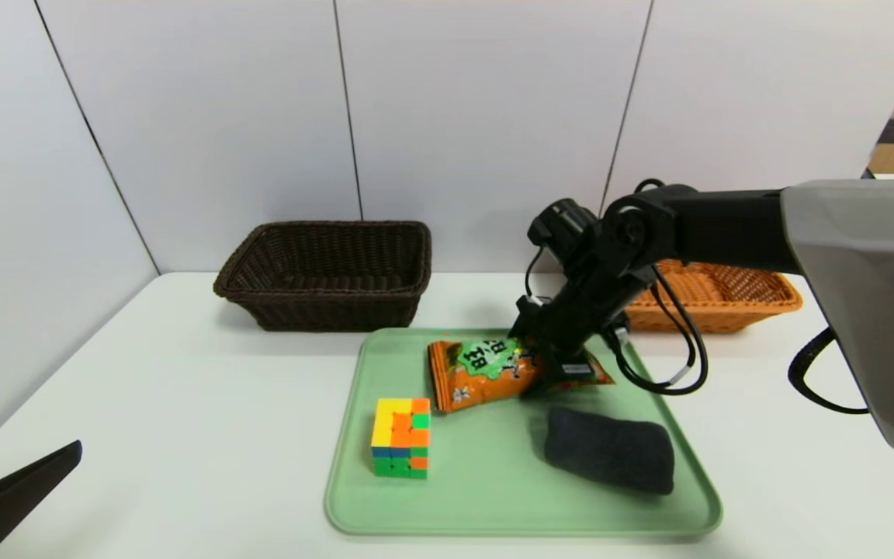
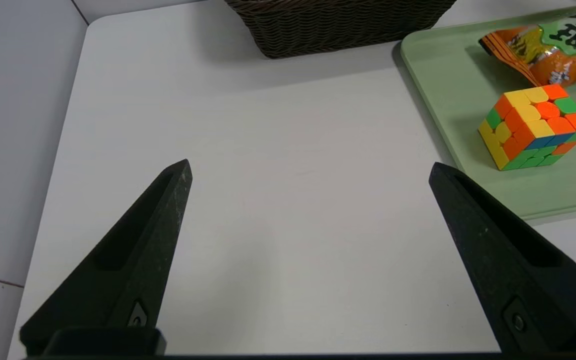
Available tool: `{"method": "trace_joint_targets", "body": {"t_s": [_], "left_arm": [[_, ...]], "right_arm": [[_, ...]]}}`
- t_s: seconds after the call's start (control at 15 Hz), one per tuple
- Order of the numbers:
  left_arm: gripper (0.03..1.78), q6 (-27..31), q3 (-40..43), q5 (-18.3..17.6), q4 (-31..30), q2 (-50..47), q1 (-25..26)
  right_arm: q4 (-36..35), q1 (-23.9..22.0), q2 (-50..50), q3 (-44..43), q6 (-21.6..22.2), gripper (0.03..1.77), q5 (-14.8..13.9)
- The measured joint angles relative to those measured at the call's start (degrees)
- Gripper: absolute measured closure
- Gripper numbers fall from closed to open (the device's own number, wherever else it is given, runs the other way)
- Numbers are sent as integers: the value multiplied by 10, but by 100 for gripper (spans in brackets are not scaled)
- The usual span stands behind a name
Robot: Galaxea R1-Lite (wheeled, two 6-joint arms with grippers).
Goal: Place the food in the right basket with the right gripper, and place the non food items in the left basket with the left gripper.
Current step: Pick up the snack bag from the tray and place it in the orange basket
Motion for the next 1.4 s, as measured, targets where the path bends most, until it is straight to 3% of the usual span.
{"method": "trace_joint_targets", "body": {"t_s": [0.2,0.27,0.8,1.13,1.27,1.4], "left_arm": [[12,0,4,1,0,1,0],[12,0,7,1,0,1,0],[12,0,25,1,0,-6,0],[12,0,26,1,0,-8,0],[12,0,26,1,0,-8,0],[12,0,26,1,1,-8,0]], "right_arm": [[1,6,-9,0,-2,110,6],[0,10,-15,-1,-2,140,9],[36,47,-100,0,-52,143,22],[45,63,-155,0,-134,143,17],[40,62,-174,-1,-179,143,-2],[40,57,-186,-1,-239,143,-57]]}}
